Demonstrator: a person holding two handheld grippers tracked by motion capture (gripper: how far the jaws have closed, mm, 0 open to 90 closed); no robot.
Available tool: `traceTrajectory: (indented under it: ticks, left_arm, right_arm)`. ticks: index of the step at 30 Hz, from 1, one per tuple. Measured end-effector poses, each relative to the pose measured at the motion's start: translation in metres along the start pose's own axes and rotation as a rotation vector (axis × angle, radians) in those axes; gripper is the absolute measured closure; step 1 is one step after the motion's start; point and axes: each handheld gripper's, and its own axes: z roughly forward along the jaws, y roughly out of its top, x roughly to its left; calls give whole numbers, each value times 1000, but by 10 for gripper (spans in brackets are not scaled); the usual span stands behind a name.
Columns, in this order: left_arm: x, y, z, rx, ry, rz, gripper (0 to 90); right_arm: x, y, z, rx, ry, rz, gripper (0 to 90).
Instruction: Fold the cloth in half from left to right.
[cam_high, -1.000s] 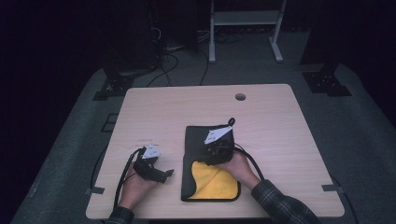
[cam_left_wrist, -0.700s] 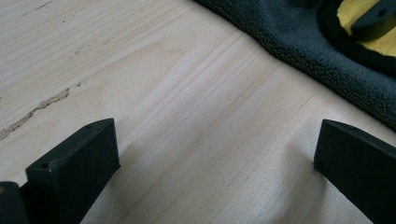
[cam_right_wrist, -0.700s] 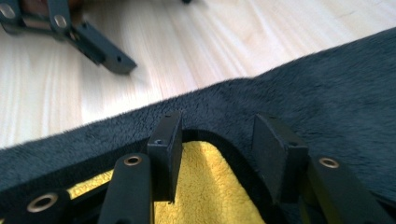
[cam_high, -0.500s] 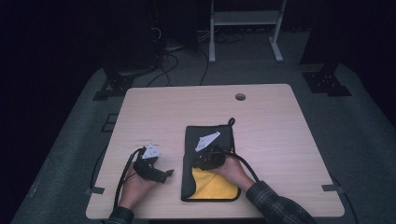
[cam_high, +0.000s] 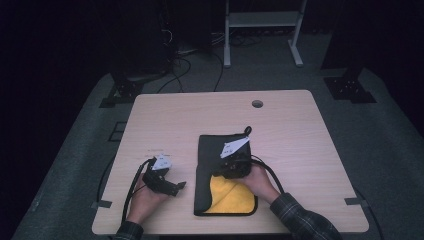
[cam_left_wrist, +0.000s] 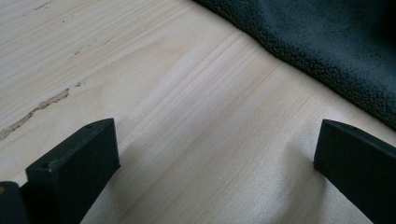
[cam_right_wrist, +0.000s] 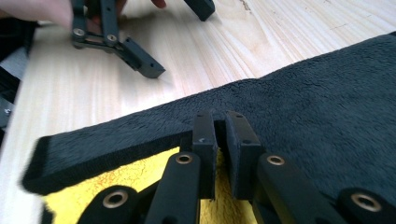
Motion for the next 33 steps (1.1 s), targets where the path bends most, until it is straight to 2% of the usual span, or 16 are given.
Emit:
traceTrajectory:
  ticks: [15,24,33]
  left_arm:
    - [0,0,0,3,0,5,0]
    - [0,0,0,3,0,8,0]
    - [0,0,0,-1,0,3,0]
  right_arm:
    - [15,-31,-50,-12,43,35,824]
    - [23,-58,-63,38,64,57,803]
    - [30,-73,-73,69,74,66,765]
